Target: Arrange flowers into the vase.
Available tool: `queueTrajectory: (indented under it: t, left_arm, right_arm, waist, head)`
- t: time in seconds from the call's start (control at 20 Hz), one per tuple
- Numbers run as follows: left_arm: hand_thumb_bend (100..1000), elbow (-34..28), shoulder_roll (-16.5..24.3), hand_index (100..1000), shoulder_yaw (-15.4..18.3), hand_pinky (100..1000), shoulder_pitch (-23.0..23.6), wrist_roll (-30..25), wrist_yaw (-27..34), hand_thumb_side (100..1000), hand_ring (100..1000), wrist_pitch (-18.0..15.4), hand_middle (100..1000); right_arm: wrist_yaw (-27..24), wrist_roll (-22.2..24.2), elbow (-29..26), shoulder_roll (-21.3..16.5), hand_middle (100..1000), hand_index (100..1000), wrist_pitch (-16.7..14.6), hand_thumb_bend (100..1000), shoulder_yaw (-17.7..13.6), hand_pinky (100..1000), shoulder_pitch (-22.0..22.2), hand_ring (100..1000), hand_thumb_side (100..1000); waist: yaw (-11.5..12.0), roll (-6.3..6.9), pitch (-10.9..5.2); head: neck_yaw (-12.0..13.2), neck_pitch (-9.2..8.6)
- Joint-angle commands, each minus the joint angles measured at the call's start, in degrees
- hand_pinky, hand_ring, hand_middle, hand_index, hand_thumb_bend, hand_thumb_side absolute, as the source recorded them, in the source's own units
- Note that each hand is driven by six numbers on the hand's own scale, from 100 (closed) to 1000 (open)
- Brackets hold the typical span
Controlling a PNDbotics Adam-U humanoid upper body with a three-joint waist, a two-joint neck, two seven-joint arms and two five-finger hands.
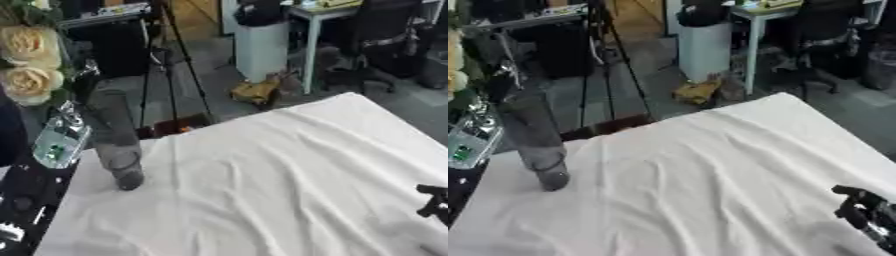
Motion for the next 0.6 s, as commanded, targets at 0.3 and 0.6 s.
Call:
queueTrajectory:
  t: [0.3, 0.6]
  left_arm:
    - [610, -0.1, 2.1, 747, 0.1, 568, -1.3, -5.5, -6.2, 615, 719, 3.1, 562]
    - [655, -0.2, 1.8, 756, 0.2, 577, -0.9, -7.9, -8.4, 617, 725, 3.7, 569]
  right_arm:
    - [0.6, 0.0, -1.5, -1.1, 461, 837, 0.1, 656, -0.4, 702, -0.6, 981, 753]
    - [0.6, 0.0, -1.5, -1.1, 461, 836, 0.2, 657, -0.5, 701, -0.6, 981, 753]
  waist:
    - [0.2, 0.56, -1.67]
    - [0.2, 0.45, -1.67]
  head:
    - [-0.4, -0.17]
    - [-0.5, -0.19]
